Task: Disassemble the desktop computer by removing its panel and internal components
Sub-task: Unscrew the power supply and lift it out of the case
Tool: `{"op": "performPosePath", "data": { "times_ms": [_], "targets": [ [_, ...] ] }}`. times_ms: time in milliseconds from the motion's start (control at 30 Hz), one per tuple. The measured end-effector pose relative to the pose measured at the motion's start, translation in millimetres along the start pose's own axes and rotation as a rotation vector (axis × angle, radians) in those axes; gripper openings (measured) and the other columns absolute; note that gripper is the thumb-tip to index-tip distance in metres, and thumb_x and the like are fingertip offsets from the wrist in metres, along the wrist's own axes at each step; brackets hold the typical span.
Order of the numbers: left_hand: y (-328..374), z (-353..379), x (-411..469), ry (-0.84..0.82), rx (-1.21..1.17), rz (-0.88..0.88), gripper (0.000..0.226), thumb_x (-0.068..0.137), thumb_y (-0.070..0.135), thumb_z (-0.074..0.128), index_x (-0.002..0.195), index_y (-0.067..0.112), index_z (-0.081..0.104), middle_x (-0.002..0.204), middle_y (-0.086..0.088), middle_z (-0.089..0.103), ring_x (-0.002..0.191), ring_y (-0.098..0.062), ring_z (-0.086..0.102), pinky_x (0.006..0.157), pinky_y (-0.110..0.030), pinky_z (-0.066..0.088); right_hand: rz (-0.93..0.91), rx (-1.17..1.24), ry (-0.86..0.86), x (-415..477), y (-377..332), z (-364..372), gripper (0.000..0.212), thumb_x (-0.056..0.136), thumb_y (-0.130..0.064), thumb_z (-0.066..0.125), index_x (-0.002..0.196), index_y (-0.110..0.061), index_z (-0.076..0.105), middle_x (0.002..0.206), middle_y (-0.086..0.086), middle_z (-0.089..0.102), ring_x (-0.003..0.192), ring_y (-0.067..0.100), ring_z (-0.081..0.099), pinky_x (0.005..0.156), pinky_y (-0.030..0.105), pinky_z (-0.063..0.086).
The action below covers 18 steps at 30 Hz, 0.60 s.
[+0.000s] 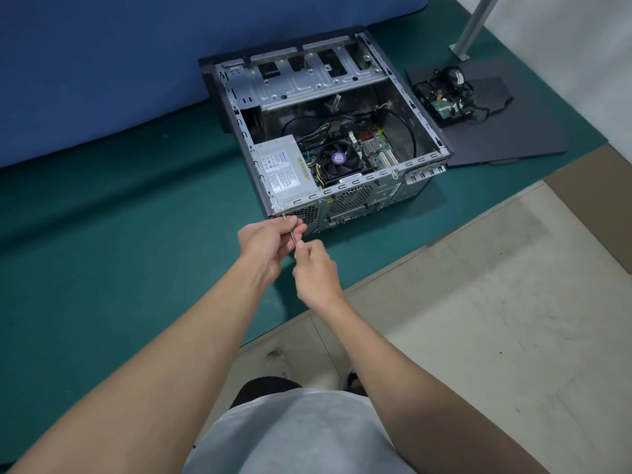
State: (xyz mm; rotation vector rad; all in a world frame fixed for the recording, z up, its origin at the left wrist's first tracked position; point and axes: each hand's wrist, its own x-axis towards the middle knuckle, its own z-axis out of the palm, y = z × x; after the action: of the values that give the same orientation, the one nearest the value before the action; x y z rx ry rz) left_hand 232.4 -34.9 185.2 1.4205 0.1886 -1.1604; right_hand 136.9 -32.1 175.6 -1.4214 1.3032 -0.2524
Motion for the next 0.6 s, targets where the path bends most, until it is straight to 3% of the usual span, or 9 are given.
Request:
{"op": "performPosePath", "data": {
  "times_ms": [67,167,233,300,367,433,500,600],
  "targets": [
    [-1,3,2,0.021,-0.014,0.008,0.003,0.082,-0.007,0.068,0.084,-0.006,0.066,0.068,-0.011,0.072,0.062,-0.016,0.072,0.056,-0.021,0.056,0.236,0.463,-0.201,-1,3,-13,0.039,0.097,-0.05,0.043,0.084,-0.014,0.048,0.061,0.005,0.047,0.042,0.015,0.039,0.042,0.025,0.032],
    [-1,5,2,0.037,-0.045,0.002,0.004,0.083,-0.007,0.067,0.083,-0.005,0.064,0.066,-0.011,0.071,0.063,-0.018,0.072,0.058,-0.022,0.057,0.426,0.844,-0.534,-5,17,-32,0.042,0.095,-0.05,0.046,0.079,-0.012,0.054,0.051,-0.002,0.035,0.035,0.007,0.023,0.038,0.019,0.014],
    [-1,5,1,0.033,-0.056,0.005,0.005,0.083,-0.007,0.067,0.081,-0.004,0.064,0.066,-0.01,0.072,0.064,-0.018,0.072,0.057,-0.022,0.057,0.411,0.943,-0.589,-6,18,-36,0.036,0.097,-0.041,0.045,0.079,-0.011,0.052,0.046,-0.005,0.027,0.033,0.005,0.018,0.036,0.018,0.01],
    [-1,5,1,0.026,-0.067,0.008,0.007,0.083,-0.008,0.066,0.079,-0.003,0.063,0.064,-0.009,0.071,0.063,-0.018,0.072,0.056,-0.021,0.056,0.367,0.938,-0.504,-6,15,-31,0.033,0.1,-0.034,0.044,0.076,-0.012,0.047,0.044,-0.006,0.022,0.032,0.005,0.016,0.035,0.017,0.009],
    [0,4,1,0.023,-0.072,0.006,0.008,0.083,-0.008,0.066,0.079,-0.003,0.063,0.064,-0.009,0.071,0.062,-0.018,0.072,0.056,-0.021,0.056,0.274,0.744,-0.35,-6,11,-24,0.033,0.102,-0.032,0.041,0.075,-0.012,0.043,0.044,-0.006,0.022,0.033,0.007,0.017,0.037,0.018,0.012],
    [-1,5,0,0.023,-0.076,0.002,0.007,0.084,-0.008,0.065,0.079,-0.004,0.063,0.066,-0.011,0.071,0.062,-0.018,0.072,0.057,-0.022,0.057,0.063,0.191,-0.174,-8,10,-20,0.032,0.102,-0.032,0.039,0.078,-0.011,0.046,0.049,-0.002,0.04,0.042,0.017,0.037,0.045,0.028,0.027],
    [-1,5,0,0.027,-0.077,0.002,0.006,0.084,-0.008,0.065,0.079,-0.004,0.064,0.068,-0.012,0.072,0.064,-0.019,0.072,0.057,-0.022,0.057,-0.153,-0.37,-0.009,-11,14,-14,0.031,0.102,-0.031,0.036,0.091,-0.007,0.05,0.075,0.013,0.06,0.07,0.034,0.052,0.06,0.036,0.031],
    [-2,6,0,0.019,-0.067,0.002,0.004,0.084,-0.009,0.065,0.08,-0.006,0.065,0.071,-0.014,0.072,0.067,-0.021,0.073,0.06,-0.023,0.057,-0.283,-0.577,0.148,-16,18,-8,0.026,0.102,-0.03,0.034,0.1,-0.006,0.044,0.091,0.02,0.063,0.08,0.042,0.056,0.059,0.036,0.029]
  ]
}}
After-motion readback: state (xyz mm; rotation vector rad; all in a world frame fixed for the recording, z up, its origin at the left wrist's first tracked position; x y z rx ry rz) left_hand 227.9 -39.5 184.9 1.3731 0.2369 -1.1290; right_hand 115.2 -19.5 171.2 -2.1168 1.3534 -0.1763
